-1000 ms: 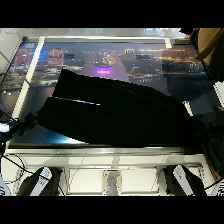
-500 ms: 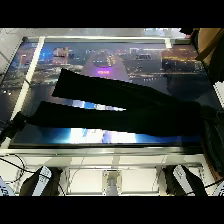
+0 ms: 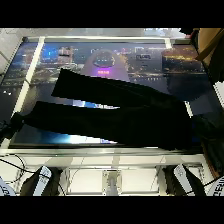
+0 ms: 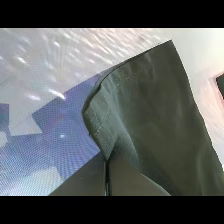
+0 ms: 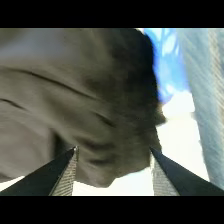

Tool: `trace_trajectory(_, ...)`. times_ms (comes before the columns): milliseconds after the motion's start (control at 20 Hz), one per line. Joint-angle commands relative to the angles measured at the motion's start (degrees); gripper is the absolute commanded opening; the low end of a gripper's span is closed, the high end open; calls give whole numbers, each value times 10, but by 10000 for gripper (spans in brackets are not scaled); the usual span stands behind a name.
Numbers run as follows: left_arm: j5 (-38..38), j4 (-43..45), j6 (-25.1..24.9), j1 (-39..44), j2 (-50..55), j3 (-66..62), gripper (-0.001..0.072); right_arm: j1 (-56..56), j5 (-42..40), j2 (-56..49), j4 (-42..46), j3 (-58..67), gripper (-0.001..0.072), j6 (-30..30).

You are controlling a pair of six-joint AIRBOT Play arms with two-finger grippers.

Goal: Fold the clothes and pants, and hang the long-sleeved shirts on hangers.

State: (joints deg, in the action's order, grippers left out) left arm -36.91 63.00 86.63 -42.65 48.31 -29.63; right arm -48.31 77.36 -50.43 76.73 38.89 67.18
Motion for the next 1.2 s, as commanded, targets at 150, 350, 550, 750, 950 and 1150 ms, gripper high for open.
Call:
trace_trajectory(150, 0, 0, 0, -1, 0, 0, 4, -103, -41, -13, -44, -86, 492, -56)
trace_trajectory(350, 0, 0, 0, -1, 0, 0, 4, -103, -27, -59, -115, -87, 491, -95)
trace_trajectory(550, 0, 0, 0, -1, 0, 0, 4, -73, -27, -104, -141, -87, 326, -101)
trace_trajectory(750, 0, 0, 0, -1, -1, -11, 4, -64, -10, -92, -146, -62, 19, -133)
trace_trajectory(950, -24, 0, -2, -1, -2, -61, 4, -64, 43, -62, -90, 47, 18, -126)
trace_trajectory(1150, -98, 23, -22, -1, -23, -73, 3, -63, 82, -38, -10, 143, 19, -122)
